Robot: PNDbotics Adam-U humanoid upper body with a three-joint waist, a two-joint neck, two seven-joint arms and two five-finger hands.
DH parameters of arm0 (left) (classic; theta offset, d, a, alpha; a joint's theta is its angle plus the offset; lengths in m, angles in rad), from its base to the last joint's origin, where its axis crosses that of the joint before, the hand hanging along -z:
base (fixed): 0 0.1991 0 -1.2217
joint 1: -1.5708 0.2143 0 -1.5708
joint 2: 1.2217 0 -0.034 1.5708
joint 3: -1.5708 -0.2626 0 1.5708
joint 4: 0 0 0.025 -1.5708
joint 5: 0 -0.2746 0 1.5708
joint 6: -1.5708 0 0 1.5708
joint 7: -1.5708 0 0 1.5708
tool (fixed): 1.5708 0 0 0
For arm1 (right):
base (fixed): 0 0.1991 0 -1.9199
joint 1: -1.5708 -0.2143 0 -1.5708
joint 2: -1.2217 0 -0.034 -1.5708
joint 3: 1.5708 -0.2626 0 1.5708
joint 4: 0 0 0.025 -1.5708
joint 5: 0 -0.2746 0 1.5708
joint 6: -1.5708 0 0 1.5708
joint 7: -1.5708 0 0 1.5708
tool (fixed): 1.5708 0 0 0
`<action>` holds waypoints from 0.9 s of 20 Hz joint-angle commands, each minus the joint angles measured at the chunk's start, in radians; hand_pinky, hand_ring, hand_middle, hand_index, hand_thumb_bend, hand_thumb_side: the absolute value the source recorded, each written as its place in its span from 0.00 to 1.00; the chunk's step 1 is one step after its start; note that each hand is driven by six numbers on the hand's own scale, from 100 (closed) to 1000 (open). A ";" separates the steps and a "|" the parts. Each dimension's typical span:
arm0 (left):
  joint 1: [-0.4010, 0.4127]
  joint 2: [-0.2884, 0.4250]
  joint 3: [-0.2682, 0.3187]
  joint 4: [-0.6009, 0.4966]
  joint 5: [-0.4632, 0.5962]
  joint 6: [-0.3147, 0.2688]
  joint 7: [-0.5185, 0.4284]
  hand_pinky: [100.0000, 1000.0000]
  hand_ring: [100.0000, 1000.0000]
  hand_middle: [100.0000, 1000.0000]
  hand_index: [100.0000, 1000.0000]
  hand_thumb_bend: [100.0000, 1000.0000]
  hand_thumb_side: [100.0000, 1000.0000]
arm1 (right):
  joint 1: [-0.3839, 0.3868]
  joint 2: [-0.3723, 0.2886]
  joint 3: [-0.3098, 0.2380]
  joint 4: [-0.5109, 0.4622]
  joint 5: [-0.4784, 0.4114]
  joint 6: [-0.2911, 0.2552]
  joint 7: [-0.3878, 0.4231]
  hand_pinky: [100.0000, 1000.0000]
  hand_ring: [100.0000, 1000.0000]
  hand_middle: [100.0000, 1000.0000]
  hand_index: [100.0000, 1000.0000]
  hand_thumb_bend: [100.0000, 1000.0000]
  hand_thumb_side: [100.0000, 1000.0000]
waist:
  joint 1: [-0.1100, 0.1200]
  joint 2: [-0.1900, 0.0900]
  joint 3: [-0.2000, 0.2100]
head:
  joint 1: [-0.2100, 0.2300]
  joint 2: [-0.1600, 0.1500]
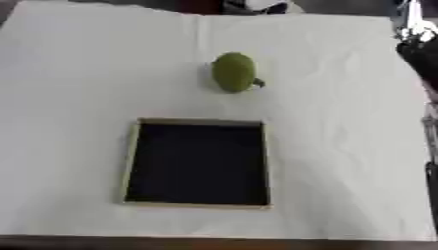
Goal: Pick up objects on the table and place them in the box.
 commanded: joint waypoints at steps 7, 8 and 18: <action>-0.008 0.025 0.008 -0.020 -0.004 0.002 -0.002 0.66 0.70 0.72 0.73 0.00 0.56 | 0.005 -0.093 0.001 -0.016 0.025 0.011 -0.010 0.79 0.53 0.49 0.72 0.00 0.27 | -0.005 -0.014 0.003 | 0.004 -0.002; -0.008 0.025 0.008 -0.020 -0.004 0.002 -0.002 0.66 0.70 0.72 0.73 0.00 0.56 | 0.006 -0.109 0.004 -0.016 0.031 0.018 -0.014 0.79 0.53 0.50 0.73 0.00 0.26 | -0.006 -0.015 0.003 | 0.004 -0.002; -0.001 0.044 0.009 -0.020 -0.009 0.001 -0.002 0.66 0.70 0.72 0.73 0.00 0.56 | -0.003 -0.342 0.083 -0.016 0.164 0.038 0.048 0.80 0.65 0.60 0.76 0.00 0.16 | -0.024 -0.024 0.002 | 0.015 0.006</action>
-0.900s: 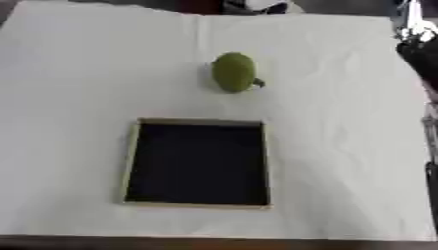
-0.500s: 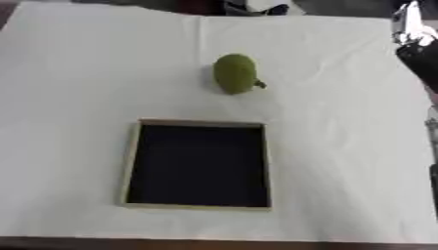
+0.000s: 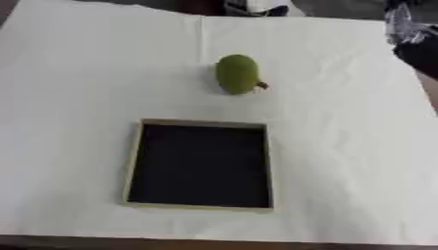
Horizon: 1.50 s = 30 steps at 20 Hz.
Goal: Pick up objects on the table and place them in the box.
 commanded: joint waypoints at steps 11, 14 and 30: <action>0.003 0.035 0.004 -0.020 -0.009 -0.004 -0.005 0.66 0.70 0.72 0.73 0.00 0.56 | -0.065 -0.362 0.142 -0.016 0.207 0.036 0.197 0.82 0.78 0.75 0.82 0.04 0.34 | 0.001 -0.009 0.011 | -0.033 0.016; 0.003 0.030 0.002 -0.020 -0.009 -0.004 -0.009 0.66 0.70 0.72 0.73 0.00 0.56 | -0.093 -0.436 0.179 -0.016 0.228 0.028 0.237 0.83 0.80 0.77 0.83 0.06 0.37 | 0.004 -0.002 0.016 | -0.041 0.011; -0.005 0.026 -0.017 -0.020 0.005 0.004 -0.034 0.66 0.71 0.73 0.73 0.00 0.56 | -0.355 -0.401 0.425 0.066 0.095 0.086 0.481 0.89 0.83 0.79 0.87 0.09 0.26 | 0.002 0.001 0.042 | -0.065 0.009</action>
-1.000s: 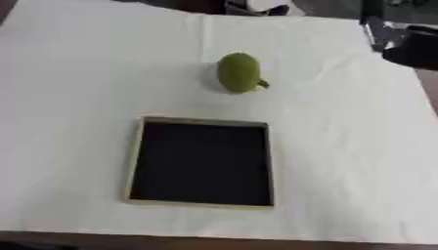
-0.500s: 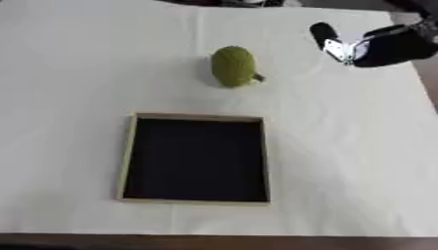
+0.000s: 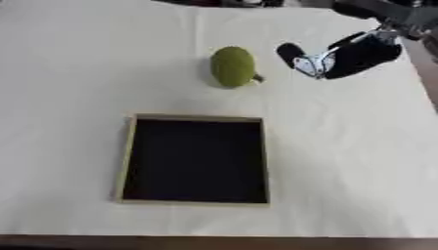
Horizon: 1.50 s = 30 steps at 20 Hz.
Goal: Pick up objects on the table and place them in the box.
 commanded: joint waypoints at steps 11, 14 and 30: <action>-0.005 0.017 -0.006 -0.020 0.008 0.017 -0.015 0.66 0.71 0.73 0.73 0.00 0.57 | -0.222 0.147 0.099 0.328 -0.055 0.049 0.215 0.92 0.84 0.80 0.88 0.18 0.17 | -0.005 -0.031 0.005 | -0.023 0.016; -0.004 0.016 -0.007 -0.020 0.009 0.019 -0.017 0.66 0.71 0.73 0.73 0.00 0.57 | -0.265 0.190 0.106 0.408 -0.030 0.045 0.264 0.92 0.85 0.79 0.88 0.20 0.16 | -0.004 -0.033 0.006 | -0.024 0.016; -0.007 0.013 -0.007 -0.020 0.010 0.020 -0.021 0.67 0.71 0.73 0.73 0.00 0.57 | -0.391 0.351 0.114 0.718 0.121 -0.033 0.367 0.92 0.85 0.80 0.87 0.25 0.17 | -0.002 -0.030 0.016 | -0.029 0.022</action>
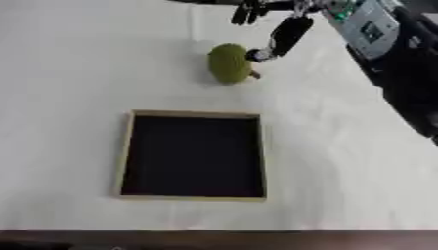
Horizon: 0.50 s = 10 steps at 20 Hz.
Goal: Pick up objects on the table and place them in the box.
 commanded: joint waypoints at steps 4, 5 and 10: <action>-0.010 0.012 -0.002 -0.020 0.006 0.001 -0.004 0.66 0.71 0.73 0.73 0.00 0.57 | -0.034 0.024 -0.018 0.066 0.036 -0.028 0.001 0.92 0.84 0.79 0.87 0.22 0.21 | 0.003 -0.016 0.009 | -0.003 0.005; -0.012 0.011 -0.002 -0.020 0.006 0.001 -0.005 0.66 0.71 0.73 0.73 0.00 0.57 | -0.038 0.033 -0.021 0.080 0.043 -0.031 -0.001 0.92 0.84 0.79 0.87 0.22 0.21 | 0.003 -0.015 0.010 | -0.004 0.005; -0.014 0.011 -0.003 -0.020 0.007 0.001 -0.008 0.66 0.71 0.73 0.73 0.00 0.57 | -0.050 0.058 -0.034 0.134 0.061 -0.049 -0.016 0.92 0.84 0.79 0.87 0.21 0.21 | 0.003 -0.013 0.014 | -0.005 0.004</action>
